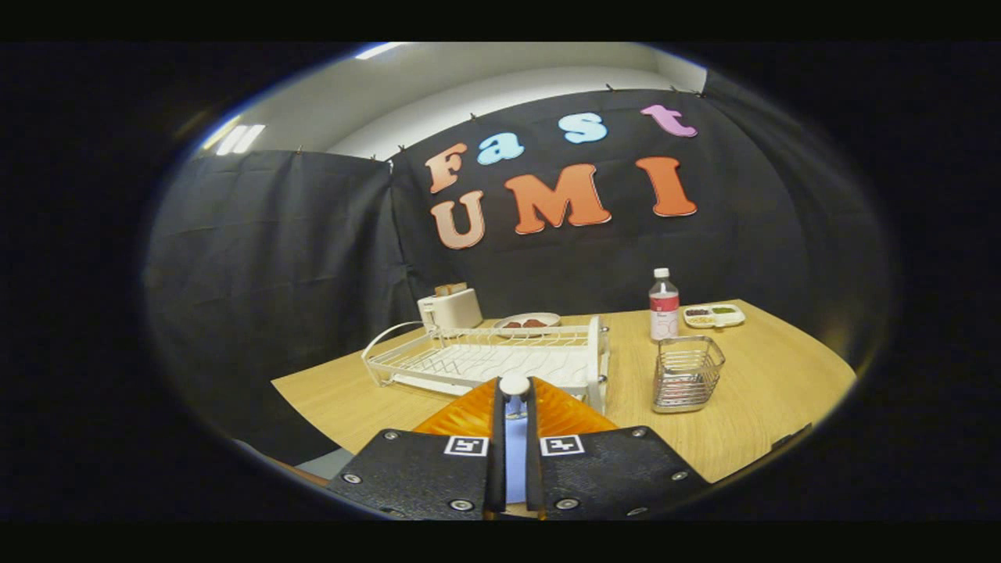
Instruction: Take the plate from the dish rack, then take the spoon from the basket and place it into the plate.
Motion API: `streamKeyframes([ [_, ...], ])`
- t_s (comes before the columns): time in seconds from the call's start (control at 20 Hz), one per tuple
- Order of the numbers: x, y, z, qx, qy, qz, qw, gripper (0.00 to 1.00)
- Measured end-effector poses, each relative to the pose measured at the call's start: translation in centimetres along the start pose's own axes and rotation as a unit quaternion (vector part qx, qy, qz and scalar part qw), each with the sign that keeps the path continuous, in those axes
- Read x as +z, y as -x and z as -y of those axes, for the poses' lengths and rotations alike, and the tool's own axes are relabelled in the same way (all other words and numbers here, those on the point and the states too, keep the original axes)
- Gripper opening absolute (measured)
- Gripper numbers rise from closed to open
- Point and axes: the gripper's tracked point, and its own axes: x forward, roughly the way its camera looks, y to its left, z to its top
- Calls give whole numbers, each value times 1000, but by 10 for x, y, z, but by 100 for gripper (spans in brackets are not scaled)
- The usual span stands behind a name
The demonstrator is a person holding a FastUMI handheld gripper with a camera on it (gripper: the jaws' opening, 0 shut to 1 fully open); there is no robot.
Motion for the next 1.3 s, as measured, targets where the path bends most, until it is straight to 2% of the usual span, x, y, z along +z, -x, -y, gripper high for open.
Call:
streamKeyframes([
  [0.4,-28,-12,7,0,-17,-27,999,11],
  [0.5,-34,-11,12,-7,-13,-37,999,14],
  [0.85,-16,-12,17,-13,5,-16,1000,39],
  [1.15,31,-11,30,-64,58,57,995,65],
  [1.3,57,-5,38,-93,74,98,988,74],
])
